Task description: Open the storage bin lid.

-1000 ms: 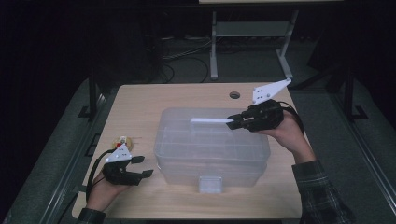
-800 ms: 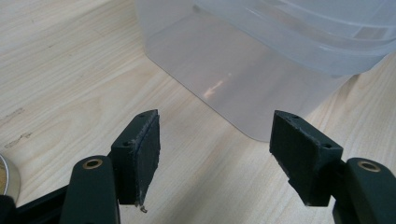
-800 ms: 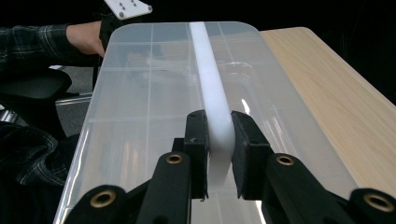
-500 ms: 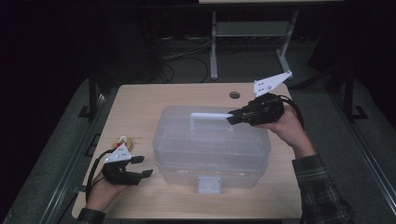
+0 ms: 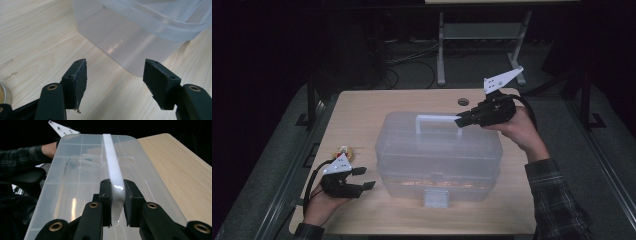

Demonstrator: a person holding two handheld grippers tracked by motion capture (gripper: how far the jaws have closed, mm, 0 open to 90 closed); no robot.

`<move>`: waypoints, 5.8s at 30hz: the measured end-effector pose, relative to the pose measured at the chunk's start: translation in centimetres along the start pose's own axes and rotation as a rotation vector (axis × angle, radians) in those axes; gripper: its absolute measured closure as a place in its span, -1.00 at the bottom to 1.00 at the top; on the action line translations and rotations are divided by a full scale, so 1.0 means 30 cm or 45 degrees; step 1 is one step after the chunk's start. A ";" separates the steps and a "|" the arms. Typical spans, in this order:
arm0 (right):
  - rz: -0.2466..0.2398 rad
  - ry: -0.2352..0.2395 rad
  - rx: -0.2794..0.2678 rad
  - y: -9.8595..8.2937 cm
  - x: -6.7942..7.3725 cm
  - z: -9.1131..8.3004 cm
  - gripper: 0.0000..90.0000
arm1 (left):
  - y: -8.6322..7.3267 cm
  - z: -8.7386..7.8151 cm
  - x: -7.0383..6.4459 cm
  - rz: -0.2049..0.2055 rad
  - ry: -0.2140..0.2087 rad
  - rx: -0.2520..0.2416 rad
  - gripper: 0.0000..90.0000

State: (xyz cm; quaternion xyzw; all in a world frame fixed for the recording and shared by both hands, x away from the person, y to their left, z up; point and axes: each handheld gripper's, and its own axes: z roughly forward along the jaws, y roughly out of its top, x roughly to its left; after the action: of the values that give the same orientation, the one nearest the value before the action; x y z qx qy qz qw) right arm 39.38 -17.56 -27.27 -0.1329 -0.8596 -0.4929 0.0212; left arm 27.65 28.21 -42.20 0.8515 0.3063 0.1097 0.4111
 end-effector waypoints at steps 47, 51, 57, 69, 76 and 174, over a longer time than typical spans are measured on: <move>0.173 0.079 -0.016 0.049 -0.157 -0.012 0.70 | 0.078 -0.130 -0.057 0.128 -0.089 -0.288 0.99; 0.171 0.075 -0.012 0.052 -0.157 -0.012 0.70 | 0.107 -0.133 -0.098 0.185 -0.100 -0.331 1.00; 0.164 0.071 -0.006 0.054 -0.158 -0.012 0.70 | 0.138 -0.111 -0.122 0.214 -0.121 -0.344 1.00; 0.157 0.066 -0.003 0.055 -0.155 -0.012 0.70 | 0.183 -0.068 -0.118 0.214 -0.125 -0.380 1.00; 0.157 0.061 0.001 0.057 -0.153 -0.012 0.70 | 0.193 -0.049 -0.122 0.228 -0.117 -0.395 1.00; 0.191 -0.374 -0.179 -0.408 0.221 -0.205 1.00 | 0.319 -0.065 -0.084 0.262 -0.092 -0.440 1.00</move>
State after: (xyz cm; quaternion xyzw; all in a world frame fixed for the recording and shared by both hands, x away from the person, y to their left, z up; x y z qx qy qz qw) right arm 29.35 -27.29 -33.29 -0.2685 -0.8045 -0.5242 -0.0772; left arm 28.94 23.38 -33.46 0.7986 0.1792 0.1713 0.5484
